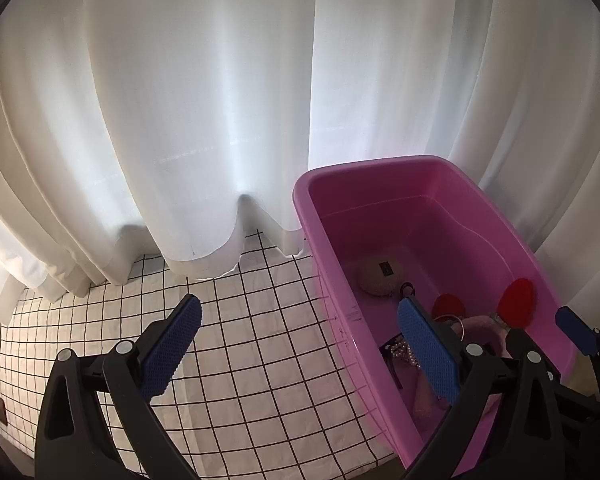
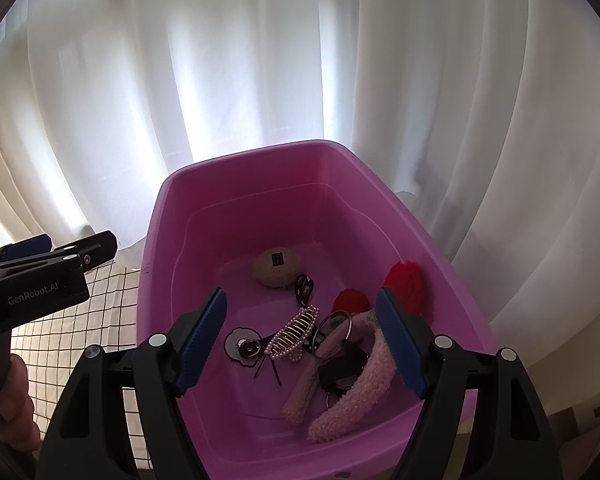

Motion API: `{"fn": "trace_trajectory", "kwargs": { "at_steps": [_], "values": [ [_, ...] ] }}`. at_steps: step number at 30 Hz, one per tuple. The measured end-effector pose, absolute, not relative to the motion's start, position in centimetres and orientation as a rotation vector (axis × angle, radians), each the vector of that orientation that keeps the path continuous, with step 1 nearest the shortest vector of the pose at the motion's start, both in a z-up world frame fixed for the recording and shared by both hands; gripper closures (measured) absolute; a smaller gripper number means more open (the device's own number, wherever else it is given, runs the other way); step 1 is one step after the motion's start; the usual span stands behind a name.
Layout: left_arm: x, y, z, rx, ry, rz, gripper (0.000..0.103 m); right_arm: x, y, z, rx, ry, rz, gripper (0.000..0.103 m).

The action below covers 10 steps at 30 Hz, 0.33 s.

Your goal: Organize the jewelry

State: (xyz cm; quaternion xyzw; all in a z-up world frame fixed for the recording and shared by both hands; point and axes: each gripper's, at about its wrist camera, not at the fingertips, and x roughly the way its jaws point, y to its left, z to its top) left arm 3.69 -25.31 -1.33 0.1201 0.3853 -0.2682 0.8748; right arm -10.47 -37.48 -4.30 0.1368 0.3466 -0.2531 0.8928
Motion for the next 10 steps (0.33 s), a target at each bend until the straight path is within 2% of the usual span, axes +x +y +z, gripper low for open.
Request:
{"fn": "trace_trajectory", "kwargs": {
  "at_steps": [10],
  "values": [
    [4.08, -25.41, -1.32, 0.248, 0.826, -0.556, 0.006, -10.43, -37.4, -4.38, 0.286, 0.719, -0.516, 0.03]
  ]
}}
